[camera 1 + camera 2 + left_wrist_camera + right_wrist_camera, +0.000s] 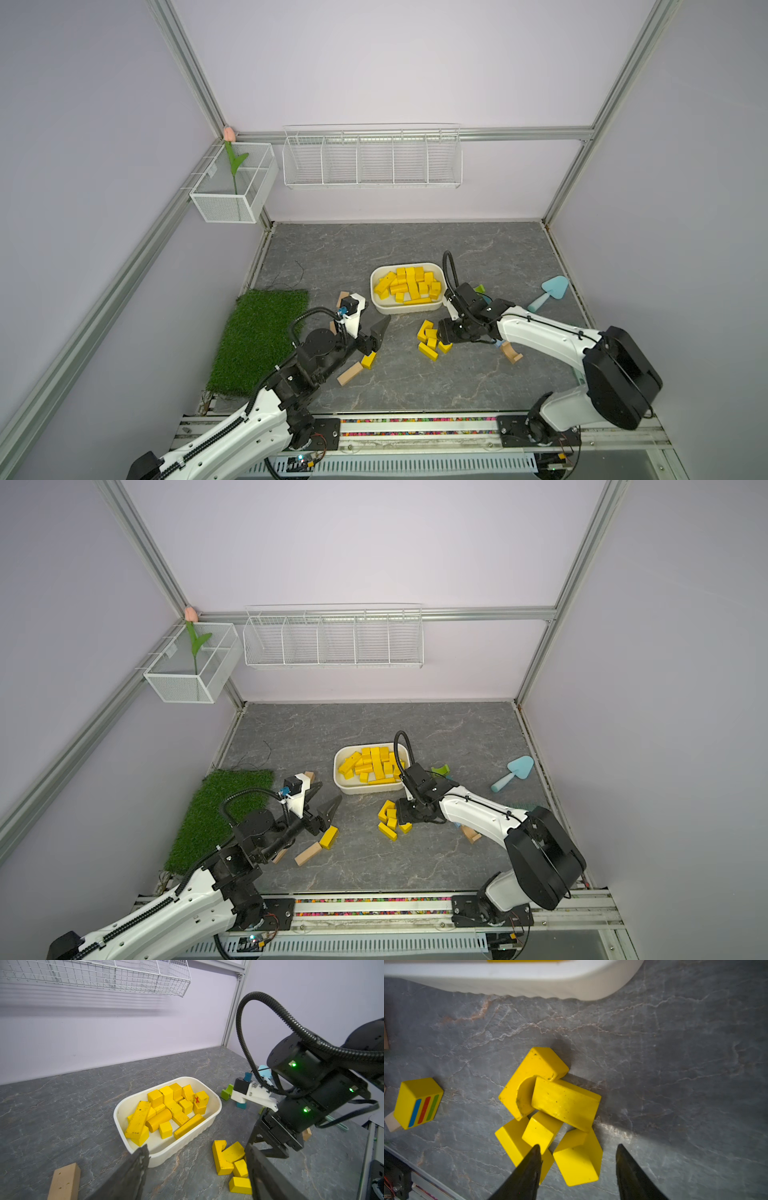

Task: Pick out the yellow building blocks
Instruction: Pick up the building block from the center of the board.

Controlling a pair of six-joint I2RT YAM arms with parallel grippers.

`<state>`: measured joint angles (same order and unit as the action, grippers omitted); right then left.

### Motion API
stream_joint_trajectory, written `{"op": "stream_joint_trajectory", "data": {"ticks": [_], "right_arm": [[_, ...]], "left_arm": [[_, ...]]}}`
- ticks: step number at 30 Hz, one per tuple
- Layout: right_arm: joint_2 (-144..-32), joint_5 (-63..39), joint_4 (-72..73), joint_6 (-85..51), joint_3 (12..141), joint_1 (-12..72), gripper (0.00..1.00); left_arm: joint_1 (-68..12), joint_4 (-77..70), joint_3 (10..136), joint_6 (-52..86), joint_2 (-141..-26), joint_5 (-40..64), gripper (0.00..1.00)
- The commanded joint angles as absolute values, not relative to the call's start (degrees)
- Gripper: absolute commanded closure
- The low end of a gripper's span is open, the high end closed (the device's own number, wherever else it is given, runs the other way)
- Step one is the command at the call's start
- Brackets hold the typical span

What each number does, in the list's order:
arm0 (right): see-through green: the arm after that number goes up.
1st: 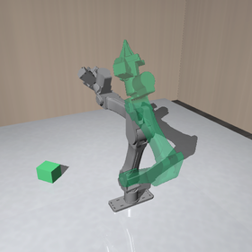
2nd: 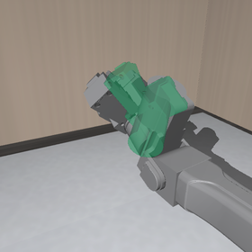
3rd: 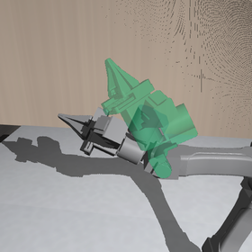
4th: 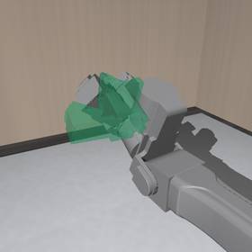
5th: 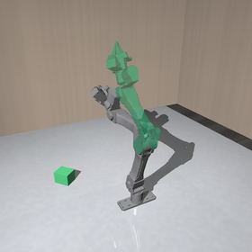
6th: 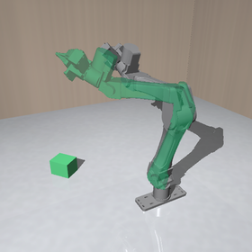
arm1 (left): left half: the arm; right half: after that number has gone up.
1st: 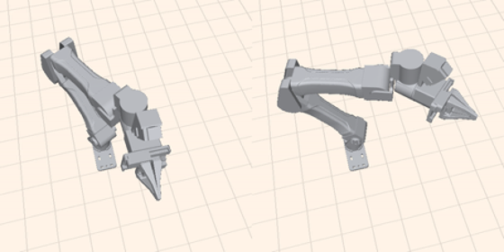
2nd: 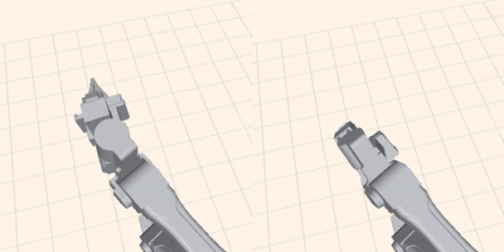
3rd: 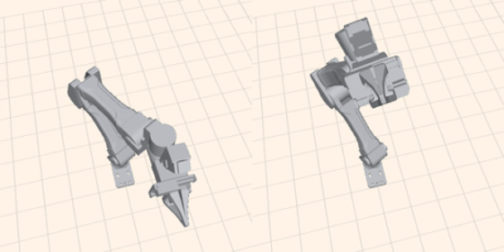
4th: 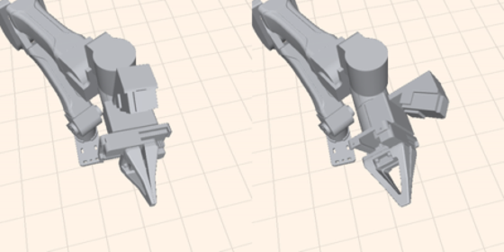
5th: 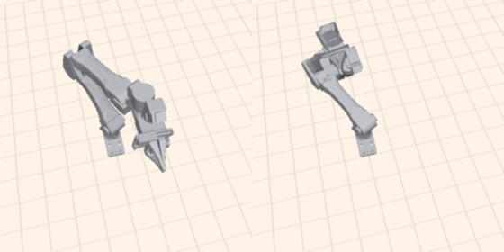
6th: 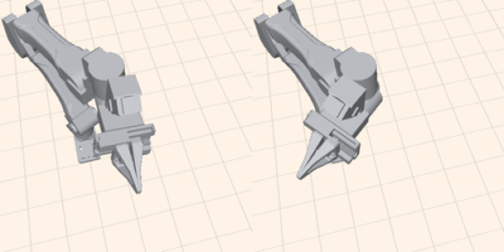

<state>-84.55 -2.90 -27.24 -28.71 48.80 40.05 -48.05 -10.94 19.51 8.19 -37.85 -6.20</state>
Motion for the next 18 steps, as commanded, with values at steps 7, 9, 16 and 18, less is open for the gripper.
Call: {"op": "stream_joint_trajectory", "data": {"ticks": [7,9,16,18], "right_arm": [[-85.01,-3.53,-31.86,-29.56,49.44,41.82,0.39],[-85.59,-3.25,-32.18,-29.57,49.78,42.10,0.40],[-88.10,-2.43,-33.60,-29.56,52.18,42.92,0.42],[-88.74,-2.11,-34.00,-29.51,52.70,43.15,0.43]], "left_arm": [[-48.04,-11.22,24.20,10.57,-46.10,-9.18,0.13],[-48.00,-10.90,24.65,11.20,-46.80,-10.17,0.22],[-48.08,-10.21,24.54,10.76,-45.61,-9.76,0.26],[-48.07,-10.41,24.14,10.79,-44.72,-9.92,0.29]]}}
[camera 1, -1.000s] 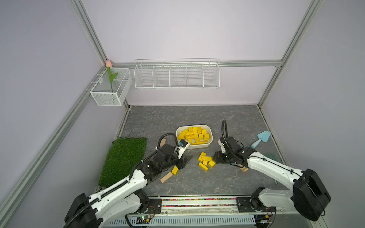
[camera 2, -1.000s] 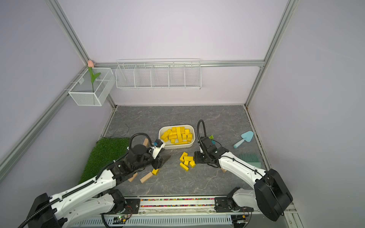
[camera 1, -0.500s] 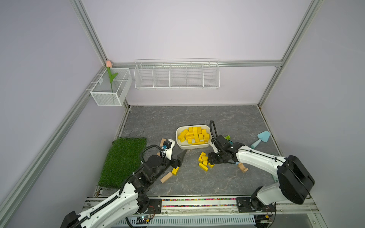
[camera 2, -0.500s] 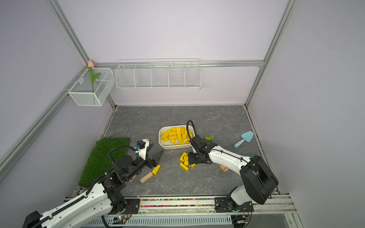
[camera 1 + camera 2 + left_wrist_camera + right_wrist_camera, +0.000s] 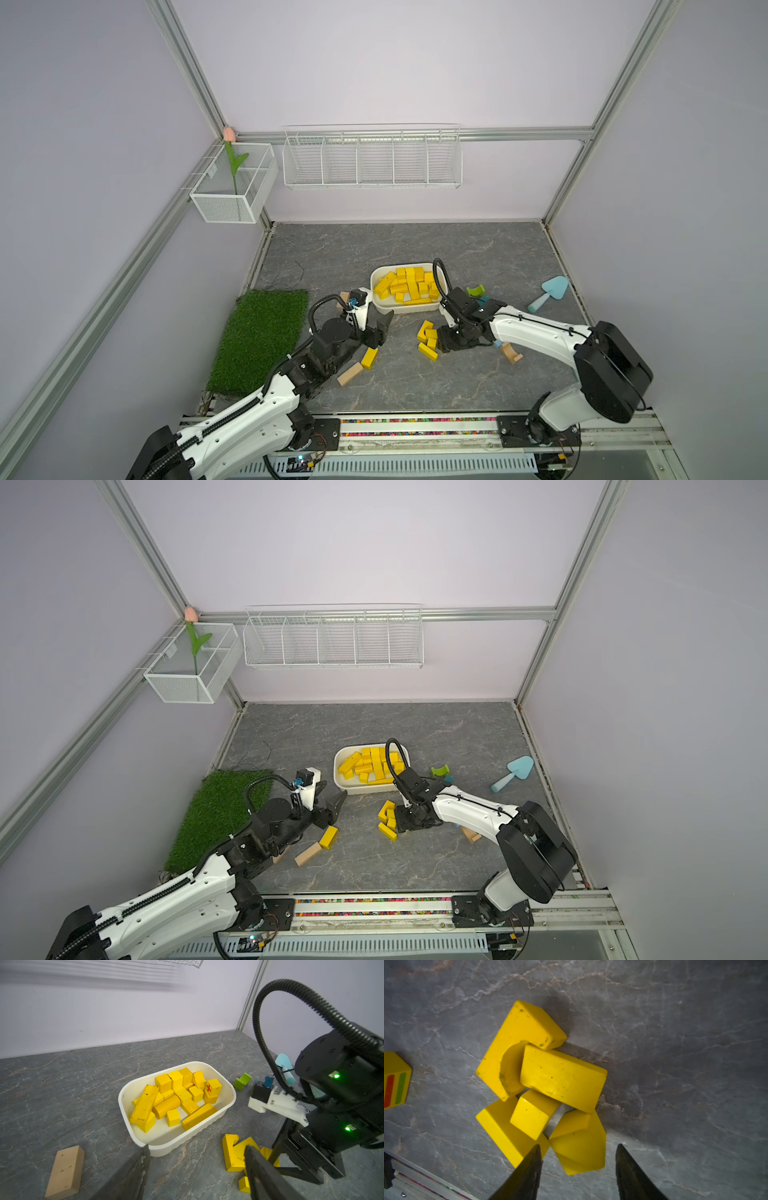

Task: Pick out the yellow building blocks
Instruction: Pick up the building block from the center of the board.

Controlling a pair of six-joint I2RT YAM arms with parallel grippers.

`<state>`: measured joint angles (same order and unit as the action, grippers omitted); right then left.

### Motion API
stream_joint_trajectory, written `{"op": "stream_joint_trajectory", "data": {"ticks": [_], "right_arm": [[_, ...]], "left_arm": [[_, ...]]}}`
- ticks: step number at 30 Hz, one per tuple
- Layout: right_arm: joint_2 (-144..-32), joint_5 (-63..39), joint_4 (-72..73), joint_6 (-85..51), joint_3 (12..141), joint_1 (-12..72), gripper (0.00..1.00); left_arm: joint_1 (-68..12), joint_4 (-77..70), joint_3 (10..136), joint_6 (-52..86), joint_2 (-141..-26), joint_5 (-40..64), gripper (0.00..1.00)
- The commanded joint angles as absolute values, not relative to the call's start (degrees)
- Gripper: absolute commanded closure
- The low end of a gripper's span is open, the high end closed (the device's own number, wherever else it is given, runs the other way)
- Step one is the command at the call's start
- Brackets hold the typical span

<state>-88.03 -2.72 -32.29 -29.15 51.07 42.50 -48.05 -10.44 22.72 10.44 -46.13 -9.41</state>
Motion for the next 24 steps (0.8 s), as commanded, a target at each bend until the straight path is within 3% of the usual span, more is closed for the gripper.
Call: {"op": "stream_joint_trajectory", "data": {"ticks": [1,7,24], "right_arm": [[-89.05,-2.11,-34.14,-29.46,52.82,43.25,0.43],[-90.41,-1.88,-34.34,-29.27,53.75,43.50,0.49],[-93.91,0.35,-35.81,-29.70,55.87,44.87,0.61]], "left_arm": [[-48.08,-10.72,23.71,10.74,-44.23,-9.98,0.29],[-48.03,-12.00,21.40,10.99,-41.02,-9.70,0.30],[-48.05,-10.93,25.81,9.28,-49.54,-5.45,0.33]]}}
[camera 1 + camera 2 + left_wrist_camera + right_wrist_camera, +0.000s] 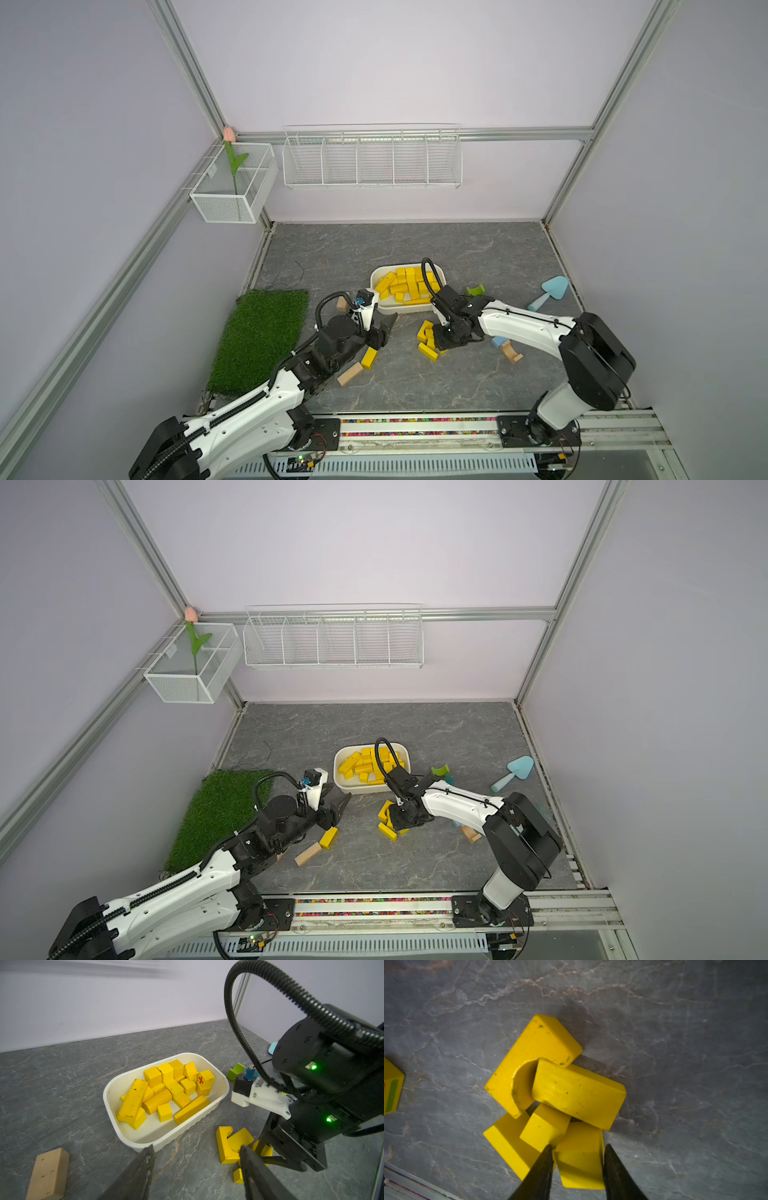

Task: Pick out the yellow building blocks
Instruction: Pick up the building block from the center of the board.

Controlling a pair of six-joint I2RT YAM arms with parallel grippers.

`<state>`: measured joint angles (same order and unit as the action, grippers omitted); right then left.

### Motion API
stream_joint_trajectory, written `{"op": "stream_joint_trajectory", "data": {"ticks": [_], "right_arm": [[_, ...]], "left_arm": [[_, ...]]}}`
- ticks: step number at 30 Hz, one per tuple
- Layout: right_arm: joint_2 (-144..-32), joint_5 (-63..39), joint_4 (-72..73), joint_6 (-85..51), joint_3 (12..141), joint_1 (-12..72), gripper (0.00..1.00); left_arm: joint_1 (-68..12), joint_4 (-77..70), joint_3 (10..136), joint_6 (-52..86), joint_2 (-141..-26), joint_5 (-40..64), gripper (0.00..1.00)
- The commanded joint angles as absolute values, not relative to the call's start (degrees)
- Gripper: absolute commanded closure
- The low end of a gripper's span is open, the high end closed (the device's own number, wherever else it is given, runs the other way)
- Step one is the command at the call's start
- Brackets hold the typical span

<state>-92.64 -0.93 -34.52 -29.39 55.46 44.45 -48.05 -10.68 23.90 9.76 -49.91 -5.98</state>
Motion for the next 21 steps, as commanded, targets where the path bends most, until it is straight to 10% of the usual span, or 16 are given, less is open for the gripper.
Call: {"op": "stream_joint_trajectory", "data": {"ticks": [1,21], "right_arm": [[-94.02,0.49,-35.83,-29.70,55.81,44.90,0.62],[-96.94,2.02,-36.95,-29.76,57.39,45.62,0.57]], "left_arm": [[-48.03,-10.90,25.67,9.32,-49.42,-5.61,0.33],[-48.07,-11.45,24.70,9.55,-47.96,-5.97,0.33]]}}
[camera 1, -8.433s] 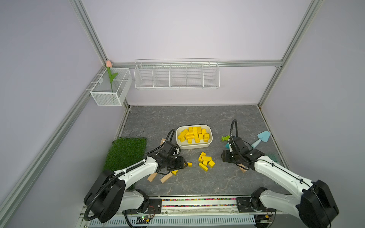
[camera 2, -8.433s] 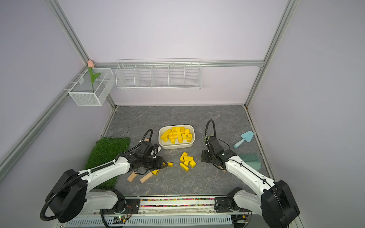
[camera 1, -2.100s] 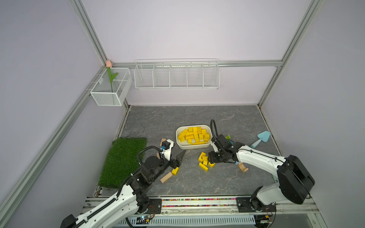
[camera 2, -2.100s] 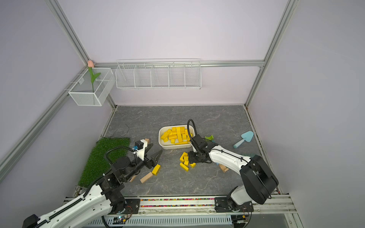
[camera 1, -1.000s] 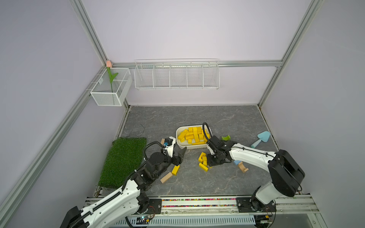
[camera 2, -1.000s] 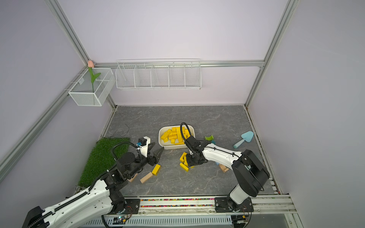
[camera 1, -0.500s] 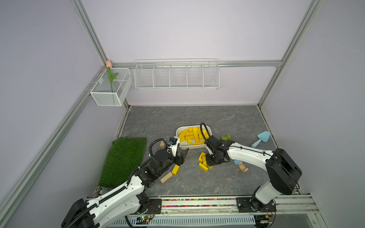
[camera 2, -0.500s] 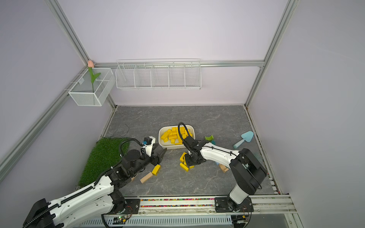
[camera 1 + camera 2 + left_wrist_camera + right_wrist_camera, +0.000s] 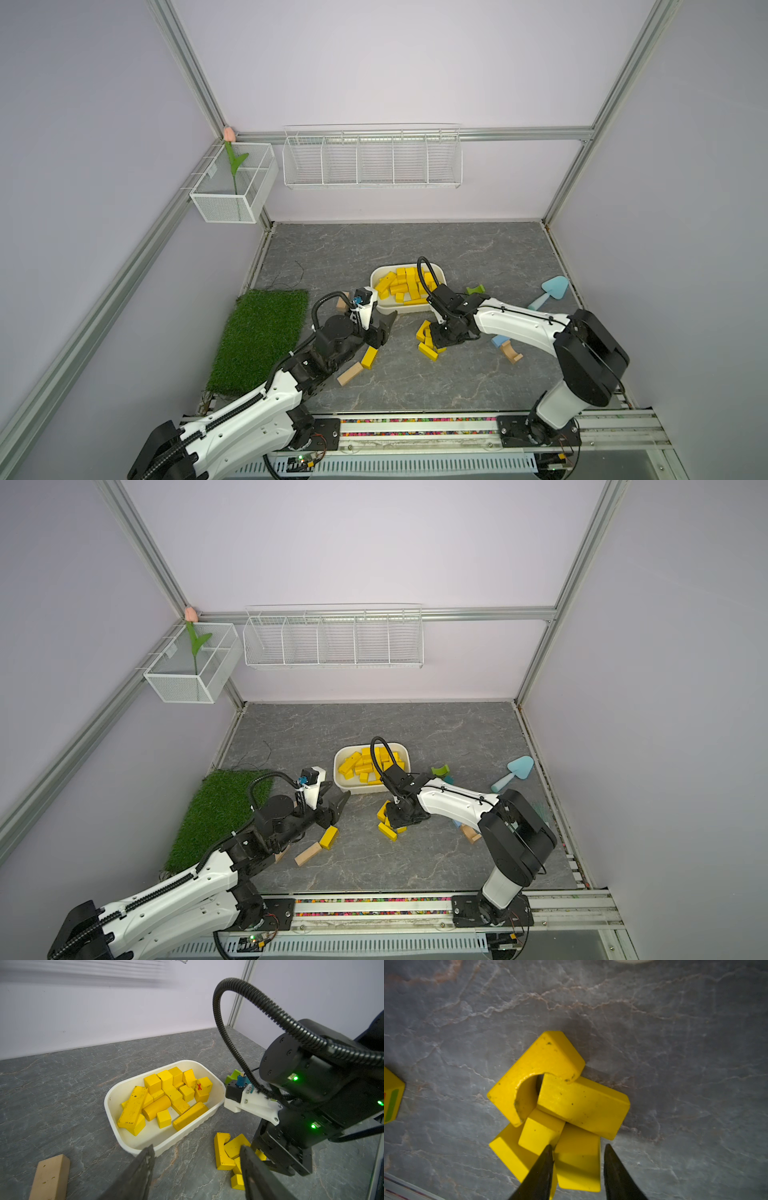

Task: Pick out the yellow building blocks
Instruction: Pick up the building block from the center of the board.

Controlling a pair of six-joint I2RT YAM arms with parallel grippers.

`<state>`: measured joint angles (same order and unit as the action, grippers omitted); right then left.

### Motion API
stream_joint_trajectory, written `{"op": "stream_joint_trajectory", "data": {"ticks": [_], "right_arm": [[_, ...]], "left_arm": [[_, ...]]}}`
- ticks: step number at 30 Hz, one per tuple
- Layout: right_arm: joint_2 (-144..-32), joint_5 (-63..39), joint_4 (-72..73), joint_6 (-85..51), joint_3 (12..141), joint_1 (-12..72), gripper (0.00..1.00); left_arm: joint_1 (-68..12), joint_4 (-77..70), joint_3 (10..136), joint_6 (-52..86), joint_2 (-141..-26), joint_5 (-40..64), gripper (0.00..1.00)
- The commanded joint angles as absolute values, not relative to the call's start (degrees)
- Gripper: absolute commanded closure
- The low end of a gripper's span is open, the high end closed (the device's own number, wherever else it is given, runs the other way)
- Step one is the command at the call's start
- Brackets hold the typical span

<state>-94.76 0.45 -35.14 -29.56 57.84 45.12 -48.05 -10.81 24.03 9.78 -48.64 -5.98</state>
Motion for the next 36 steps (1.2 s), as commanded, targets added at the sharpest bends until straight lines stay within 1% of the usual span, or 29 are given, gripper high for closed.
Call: {"op": "stream_joint_trajectory", "data": {"ticks": [1,4,6,9,13,21,24,30,36], "right_arm": [[-96.87,2.07,-36.94,-29.76,57.39,45.65,0.57],[-96.77,2.20,-36.92,-29.79,57.39,45.71,0.58],[-96.68,2.28,-37.00,-29.79,57.41,45.66,0.63],[-96.59,2.33,-37.07,-29.79,57.45,45.70,0.67],[-95.32,3.19,-37.91,-29.89,57.71,45.70,0.69],[-90.25,5.93,-37.71,-31.15,55.65,45.70,0.69],[-89.35,6.33,-38.25,-31.29,56.32,45.62,0.71],[-89.61,8.02,-41.58,-29.95,64.78,45.46,0.71],[-94.69,7.89,-44.81,-27.47,77.68,43.93,0.71]], "left_arm": [[-48.07,-11.45,24.70,9.51,-47.94,-5.96,0.33],[-47.99,-11.48,24.64,9.51,-47.86,-5.97,0.33],[-48.05,-11.51,24.59,9.53,-47.81,-5.84,0.33],[-48.08,-11.56,24.56,9.53,-47.81,-5.82,0.33],[-48.07,-11.71,24.35,9.58,-47.72,-5.89,0.33],[-47.99,-12.00,24.06,9.49,-47.11,-5.93,0.33],[-47.99,-12.21,23.68,9.51,-46.69,-5.98,0.33],[-47.91,-12.57,23.11,9.75,-45.96,-6.35,0.33],[-47.57,-12.62,23.28,9.98,-46.54,-6.43,0.33]]}}
